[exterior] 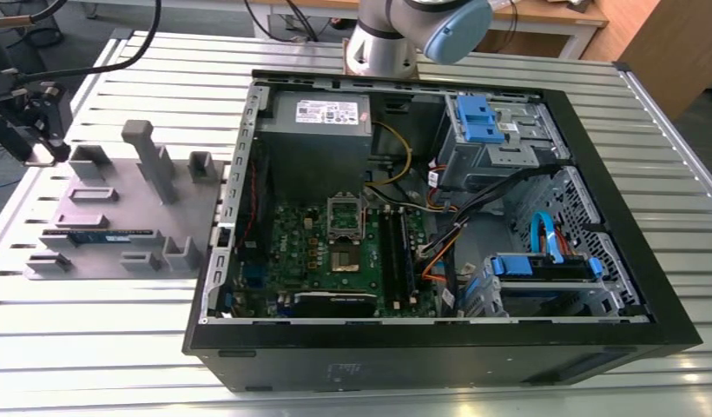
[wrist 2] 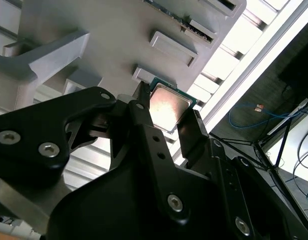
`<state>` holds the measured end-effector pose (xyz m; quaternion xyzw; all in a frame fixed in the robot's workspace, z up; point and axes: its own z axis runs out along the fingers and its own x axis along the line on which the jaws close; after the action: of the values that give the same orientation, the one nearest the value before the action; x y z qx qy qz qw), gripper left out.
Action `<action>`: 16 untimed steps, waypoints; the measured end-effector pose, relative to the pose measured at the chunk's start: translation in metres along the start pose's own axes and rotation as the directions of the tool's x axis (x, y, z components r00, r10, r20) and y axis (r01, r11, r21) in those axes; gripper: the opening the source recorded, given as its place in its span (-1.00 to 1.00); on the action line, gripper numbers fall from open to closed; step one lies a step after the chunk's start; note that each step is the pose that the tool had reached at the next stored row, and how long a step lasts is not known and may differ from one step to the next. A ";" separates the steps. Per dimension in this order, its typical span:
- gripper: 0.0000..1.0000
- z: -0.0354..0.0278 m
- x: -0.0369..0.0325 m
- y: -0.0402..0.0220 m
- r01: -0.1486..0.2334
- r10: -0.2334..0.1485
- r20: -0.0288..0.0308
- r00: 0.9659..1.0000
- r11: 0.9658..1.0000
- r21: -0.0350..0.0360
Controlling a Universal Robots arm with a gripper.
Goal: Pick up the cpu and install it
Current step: 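Pick up the cpu and move it towards the insertion slot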
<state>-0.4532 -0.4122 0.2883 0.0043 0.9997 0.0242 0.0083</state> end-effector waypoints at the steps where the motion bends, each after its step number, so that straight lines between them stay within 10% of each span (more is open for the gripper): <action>1: -0.06 0.0000 0.0000 0.0000 0.000 0.000 0.000 1.000 1.000 0.000; 6: -0.06 -0.0043 -0.0001 0.0002 0.000 0.000 0.000 1.000 1.000 0.000; 16: -0.06 -0.0329 -0.0005 0.0016 0.000 0.000 0.000 1.000 1.000 0.000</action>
<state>-0.4532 -0.4121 0.3212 0.0043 0.9997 0.0241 0.0083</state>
